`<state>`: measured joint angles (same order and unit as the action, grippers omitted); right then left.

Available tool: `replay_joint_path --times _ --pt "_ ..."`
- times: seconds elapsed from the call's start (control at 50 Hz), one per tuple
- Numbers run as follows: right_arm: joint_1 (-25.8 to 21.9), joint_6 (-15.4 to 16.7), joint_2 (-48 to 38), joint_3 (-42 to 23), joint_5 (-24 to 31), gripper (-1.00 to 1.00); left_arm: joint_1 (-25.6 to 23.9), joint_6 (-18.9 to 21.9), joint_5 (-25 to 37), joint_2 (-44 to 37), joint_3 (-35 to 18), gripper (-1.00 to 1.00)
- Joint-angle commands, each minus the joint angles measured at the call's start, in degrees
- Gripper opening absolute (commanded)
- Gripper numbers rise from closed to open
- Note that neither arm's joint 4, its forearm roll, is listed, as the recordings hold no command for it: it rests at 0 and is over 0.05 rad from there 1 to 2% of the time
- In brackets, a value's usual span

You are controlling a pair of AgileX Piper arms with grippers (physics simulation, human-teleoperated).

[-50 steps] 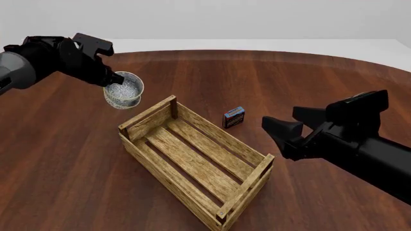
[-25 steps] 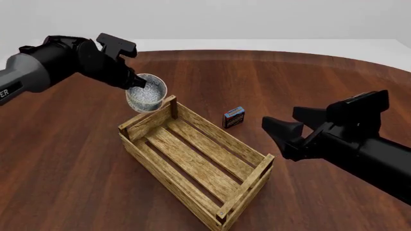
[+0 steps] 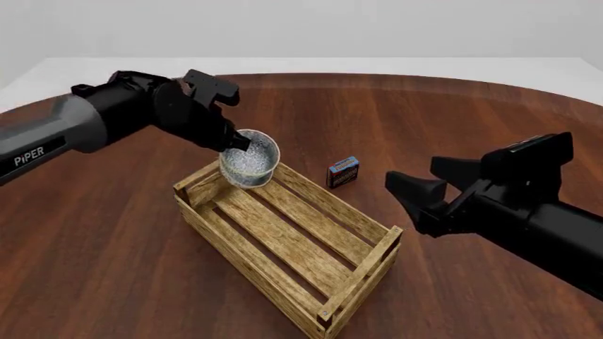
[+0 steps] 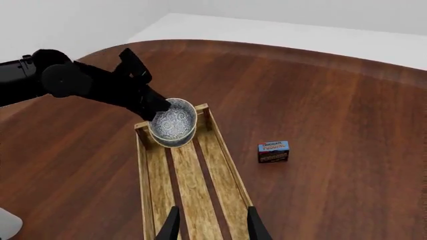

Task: Stack the right bowl on the left bowl and place them in the tray.

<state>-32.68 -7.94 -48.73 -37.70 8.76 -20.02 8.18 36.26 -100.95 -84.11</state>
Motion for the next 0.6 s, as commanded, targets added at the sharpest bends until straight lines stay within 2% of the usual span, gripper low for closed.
replay_joint_path --times 0.02,0.14,0.6 --pt "-0.2 0.0 0.2 0.0 0.1 1.0 -3.1 -6.2 -0.2 0.0 1.0 -1.0" --pt "-0.2 0.0 0.0 0.0 0.1 1.0 -5.3 -7.9 -1.5 -0.2 3.1 -1.0" --pt "-0.3 0.1 -0.3 0.0 0.0 1.0 -7.7 -10.5 -4.1 -1.9 5.6 -1.0"
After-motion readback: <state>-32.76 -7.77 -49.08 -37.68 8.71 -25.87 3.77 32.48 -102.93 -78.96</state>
